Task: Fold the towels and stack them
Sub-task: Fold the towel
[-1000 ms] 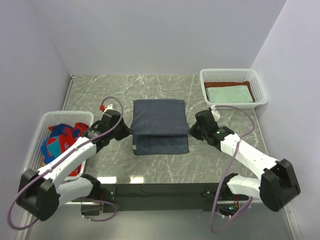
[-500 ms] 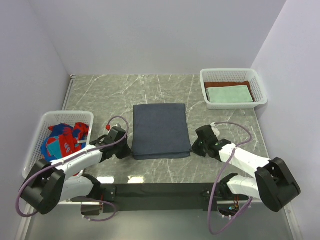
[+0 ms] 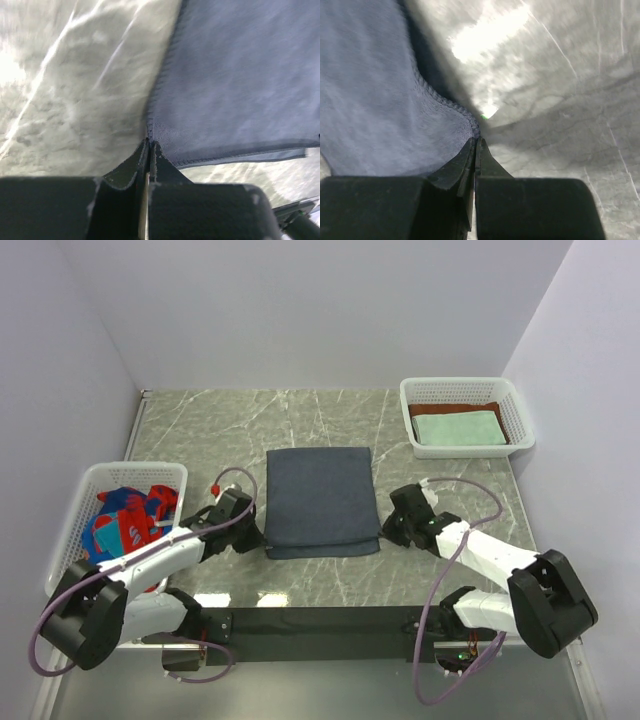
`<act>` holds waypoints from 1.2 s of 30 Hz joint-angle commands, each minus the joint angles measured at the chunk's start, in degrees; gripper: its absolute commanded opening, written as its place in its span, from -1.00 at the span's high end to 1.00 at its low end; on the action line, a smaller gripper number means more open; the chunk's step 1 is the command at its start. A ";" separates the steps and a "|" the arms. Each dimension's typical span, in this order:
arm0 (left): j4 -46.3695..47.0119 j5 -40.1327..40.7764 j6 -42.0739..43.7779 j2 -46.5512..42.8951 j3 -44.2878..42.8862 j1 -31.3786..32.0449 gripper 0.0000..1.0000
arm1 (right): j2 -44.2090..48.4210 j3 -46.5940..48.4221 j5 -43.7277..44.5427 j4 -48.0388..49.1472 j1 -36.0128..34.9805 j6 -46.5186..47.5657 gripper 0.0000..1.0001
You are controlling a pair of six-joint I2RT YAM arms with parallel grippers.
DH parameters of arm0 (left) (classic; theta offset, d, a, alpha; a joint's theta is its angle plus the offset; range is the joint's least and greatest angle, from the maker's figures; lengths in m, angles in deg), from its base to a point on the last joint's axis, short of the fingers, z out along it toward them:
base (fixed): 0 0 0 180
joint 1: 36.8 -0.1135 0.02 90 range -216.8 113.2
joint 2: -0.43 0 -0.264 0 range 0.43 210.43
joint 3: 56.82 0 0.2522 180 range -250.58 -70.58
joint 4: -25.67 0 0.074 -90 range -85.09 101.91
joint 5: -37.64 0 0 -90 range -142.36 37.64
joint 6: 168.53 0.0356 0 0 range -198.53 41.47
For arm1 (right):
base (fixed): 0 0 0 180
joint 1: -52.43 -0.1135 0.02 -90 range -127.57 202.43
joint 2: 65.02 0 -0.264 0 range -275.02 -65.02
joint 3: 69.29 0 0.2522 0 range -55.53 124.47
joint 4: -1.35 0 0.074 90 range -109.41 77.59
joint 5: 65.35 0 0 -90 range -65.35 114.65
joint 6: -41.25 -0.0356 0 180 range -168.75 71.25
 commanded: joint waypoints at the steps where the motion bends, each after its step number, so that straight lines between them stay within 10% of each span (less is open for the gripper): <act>1: -4.21 4.09 1.68 -1.49 -6.84 0.11 0.99 | 1.77 5.92 4.32 -3.88 0.56 2.56 1.00; 13: -14.68 6.92 3.97 -8.42 -17.40 0.29 0.99 | 12.32 11.39 4.59 -12.41 0.56 5.11 1.00; 36: -3.79 1.73 -1.48 -4.91 3.69 4.16 0.99 | 9.69 -6.99 -0.86 -3.71 0.47 1.42 1.00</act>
